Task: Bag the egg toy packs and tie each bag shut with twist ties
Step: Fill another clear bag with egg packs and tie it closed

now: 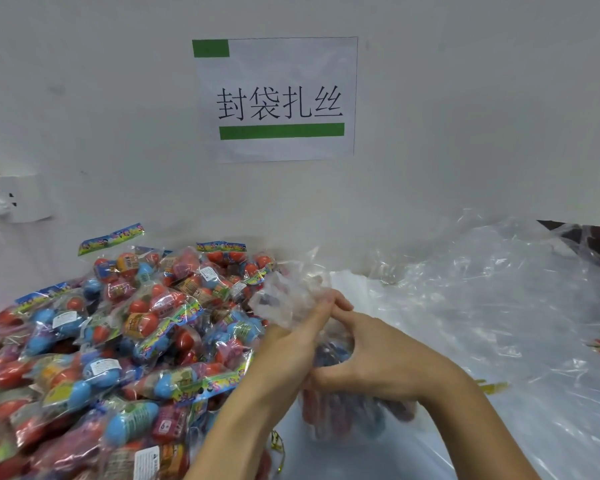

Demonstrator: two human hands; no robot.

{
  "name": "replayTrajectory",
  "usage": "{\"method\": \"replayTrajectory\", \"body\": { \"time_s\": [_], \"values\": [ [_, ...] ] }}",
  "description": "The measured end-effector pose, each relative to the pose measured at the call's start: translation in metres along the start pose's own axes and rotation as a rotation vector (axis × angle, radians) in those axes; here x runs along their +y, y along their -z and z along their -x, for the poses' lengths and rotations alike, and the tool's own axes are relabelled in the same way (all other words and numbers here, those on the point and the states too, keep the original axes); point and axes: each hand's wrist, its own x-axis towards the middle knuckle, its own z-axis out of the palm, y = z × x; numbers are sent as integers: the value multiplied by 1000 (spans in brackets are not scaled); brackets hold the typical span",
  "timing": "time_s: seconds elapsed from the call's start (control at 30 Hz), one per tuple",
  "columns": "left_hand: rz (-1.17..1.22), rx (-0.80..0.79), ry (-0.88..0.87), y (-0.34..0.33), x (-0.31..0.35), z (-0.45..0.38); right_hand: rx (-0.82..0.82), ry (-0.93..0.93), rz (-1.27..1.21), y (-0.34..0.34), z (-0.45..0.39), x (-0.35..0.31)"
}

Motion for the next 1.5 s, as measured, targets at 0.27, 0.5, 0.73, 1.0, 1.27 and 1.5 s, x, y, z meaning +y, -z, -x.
{"method": "replayTrajectory", "body": {
  "time_s": [0.27, 0.5, 0.73, 1.0, 1.27, 1.5],
  "values": [
    [-393, 79, -196, -14, -3, -1, 28, 17, 64, -5, -5, 2],
    [-671, 294, -435, -12, -15, 1, 92, -62, 149, -20, -14, 14],
    [-958, 52, -377, -3, -13, -1, 94, -98, 208, -23, -13, 11],
    [-703, 110, -274, -5, -1, 3, 258, -74, -191, -23, -16, 9],
    [-690, 7, -248, 19, 7, 4, 514, -320, -705, -4, -22, 11],
    [-896, -200, -301, 22, -2, 5, 665, -376, -1285, 18, -21, 22]
  ]
}}
